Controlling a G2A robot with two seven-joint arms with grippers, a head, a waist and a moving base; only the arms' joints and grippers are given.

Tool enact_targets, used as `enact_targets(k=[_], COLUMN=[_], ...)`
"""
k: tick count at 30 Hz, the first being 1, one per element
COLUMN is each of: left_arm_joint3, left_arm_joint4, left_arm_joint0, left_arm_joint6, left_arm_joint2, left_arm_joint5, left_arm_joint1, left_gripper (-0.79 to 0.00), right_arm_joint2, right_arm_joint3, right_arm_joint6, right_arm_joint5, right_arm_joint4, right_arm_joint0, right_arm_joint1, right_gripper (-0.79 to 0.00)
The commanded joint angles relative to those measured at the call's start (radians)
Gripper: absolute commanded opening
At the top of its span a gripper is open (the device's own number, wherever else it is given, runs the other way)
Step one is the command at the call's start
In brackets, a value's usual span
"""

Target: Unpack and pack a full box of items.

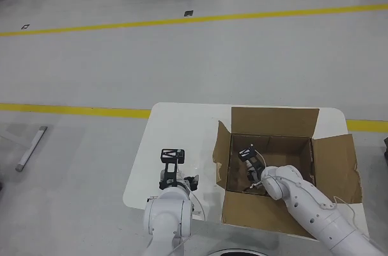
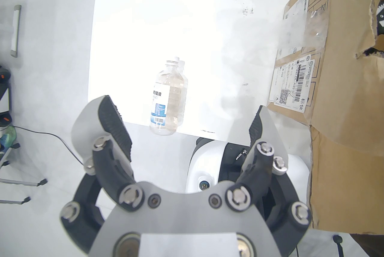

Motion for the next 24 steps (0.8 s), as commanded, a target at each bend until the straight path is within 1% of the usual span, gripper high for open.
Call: enact_targets(k=[1, 2, 3, 5, 6, 10, 13, 16, 19, 20, 24], left_arm_joint3=[0.0, 0.0, 0.0, 0.0, 0.0, 0.0, 0.0, 0.0, 0.0, 0.0, 0.0], left_arm_joint4=[0.0, 0.0, 0.0, 0.0, 0.0, 0.0, 0.0, 0.0, 0.0, 0.0, 0.0], left_arm_joint0=[0.0, 0.0, 0.0, 0.0, 0.0, 0.0, 0.0, 0.0, 0.0, 0.0, 0.0], left_arm_joint6=[0.0, 0.0, 0.0, 0.0, 0.0, 0.0, 0.0, 0.0, 0.0, 0.0, 0.0], left_arm_joint2=[0.0, 0.0, 0.0, 0.0, 0.0, 0.0, 0.0, 0.0, 0.0, 0.0, 0.0], left_arm_joint5=[0.0, 0.0, 0.0, 0.0, 0.0, 0.0, 0.0, 0.0, 0.0, 0.0, 0.0], left_arm_joint1=[0.0, 0.0, 0.0, 0.0, 0.0, 0.0, 0.0, 0.0, 0.0, 0.0, 0.0], left_gripper=[0.0, 0.0, 0.0, 0.0, 0.0, 0.0, 0.0, 0.0, 0.0, 0.0, 0.0], right_arm_joint2=[0.0, 0.0, 0.0, 0.002, 0.005, 0.024, 0.053, 0.098, 0.159, 0.182, 0.297], right_arm_joint3=[0.002, 0.003, 0.001, -0.002, -0.008, -0.04, -0.094, -0.182, -0.302, -0.344, -0.48], right_arm_joint6=[-0.001, 0.001, 0.0, -0.003, -0.01, -0.022, -0.039, -0.073, -0.111, -0.128, -0.282], right_arm_joint5=[-0.001, -0.002, -0.003, 0.0, 0.003, 0.003, 0.0, -0.016, -0.034, -0.04, -0.055], right_arm_joint4=[-0.001, -0.004, -0.004, -0.009, -0.008, -0.013, -0.01, -0.007, -0.005, -0.001, 0.06], right_arm_joint0=[0.001, 0.002, 0.002, 0.001, -0.002, -0.018, -0.044, -0.093, -0.165, -0.19, -0.31], right_arm_joint1=[-0.001, -0.002, -0.003, -0.003, -0.004, 0.0, 0.006, 0.018, 0.033, 0.038, 0.054], right_gripper=[-0.443, -0.496, -0.529, -0.73, -0.785, -0.785, -0.785, -0.785, -0.785, -0.785, -0.785])
